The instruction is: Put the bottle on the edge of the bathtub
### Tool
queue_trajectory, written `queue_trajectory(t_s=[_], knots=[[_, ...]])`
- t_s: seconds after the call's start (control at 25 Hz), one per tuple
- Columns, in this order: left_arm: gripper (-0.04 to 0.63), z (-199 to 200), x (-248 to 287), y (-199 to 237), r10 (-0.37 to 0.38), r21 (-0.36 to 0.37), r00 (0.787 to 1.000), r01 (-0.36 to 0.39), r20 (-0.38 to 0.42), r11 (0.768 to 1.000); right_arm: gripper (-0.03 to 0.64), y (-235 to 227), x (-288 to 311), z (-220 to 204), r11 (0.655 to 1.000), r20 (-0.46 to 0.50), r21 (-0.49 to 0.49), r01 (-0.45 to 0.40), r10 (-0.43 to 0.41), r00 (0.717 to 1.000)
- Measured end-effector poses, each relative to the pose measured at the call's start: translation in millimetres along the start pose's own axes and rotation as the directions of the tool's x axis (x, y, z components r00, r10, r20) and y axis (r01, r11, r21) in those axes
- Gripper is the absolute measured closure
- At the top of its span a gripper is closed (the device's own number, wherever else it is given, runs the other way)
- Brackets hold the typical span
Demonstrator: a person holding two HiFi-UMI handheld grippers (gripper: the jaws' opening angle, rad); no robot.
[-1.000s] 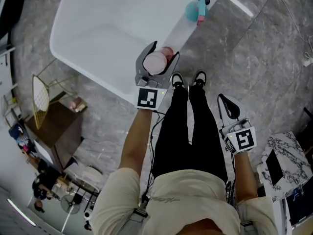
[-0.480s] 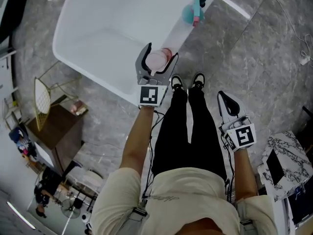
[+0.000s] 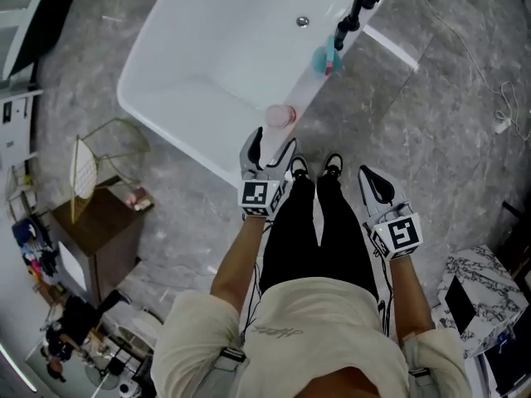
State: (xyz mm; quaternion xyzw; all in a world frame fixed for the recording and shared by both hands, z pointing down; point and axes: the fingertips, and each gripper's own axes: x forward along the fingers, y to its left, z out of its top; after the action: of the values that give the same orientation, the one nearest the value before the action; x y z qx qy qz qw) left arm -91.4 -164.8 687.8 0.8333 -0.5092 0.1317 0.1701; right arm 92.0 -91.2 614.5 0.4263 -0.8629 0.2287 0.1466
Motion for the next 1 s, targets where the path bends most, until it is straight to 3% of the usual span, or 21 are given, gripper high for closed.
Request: queue_trajectory(t_s=[0.12, 0.32, 0.44, 0.56, 0.64, 0.84, 1.0], knots=[[0.237, 18, -22, -15, -0.005, 0.075, 1.0, 0.005, -0.008, 0.997, 0.617, 3, 2, 30, 0.998, 0.03, -0.056, -0.019, 0.021, 0.999], [0.288, 75, -44, -31, -0.036, 0.055, 0.998, 0.033, 0.05, 0.998, 0.617, 8, 5, 80, 0.992, 0.093, -0.12, -0.031, 0.043, 0.995], [0.306, 111, -47, -35, -0.05, 0.077, 0.995, 0.043, 0.082, 0.996, 0.617, 6, 10, 101, 0.986, 0.116, -0.164, -0.022, 0.042, 0.992], [0.387, 138, -58, -33, -0.037, 0.109, 0.996, 0.028, 0.08, 0.994, 0.617, 11, 3, 121, 0.983, 0.14, -0.184, -0.006, 0.032, 0.99], [0.369, 160, -63, -32, -0.019, 0.152, 0.995, 0.004, 0.094, 0.988, 0.617, 10, -2, 132, 0.979, 0.151, -0.203, 0.006, 0.025, 0.988], [0.49, 215, -76, -24, 0.022, 0.037, 0.992, -0.027, 0.128, 0.999, 0.617, -1, -17, 156, 0.975, 0.187, -0.217, 0.054, -0.013, 0.982], [0.532, 249, -76, -16, 0.038, 0.041, 0.983, -0.046, 0.181, 0.998, 0.617, -2, -25, 181, 0.971, 0.239, -0.226, 0.079, -0.023, 0.971]])
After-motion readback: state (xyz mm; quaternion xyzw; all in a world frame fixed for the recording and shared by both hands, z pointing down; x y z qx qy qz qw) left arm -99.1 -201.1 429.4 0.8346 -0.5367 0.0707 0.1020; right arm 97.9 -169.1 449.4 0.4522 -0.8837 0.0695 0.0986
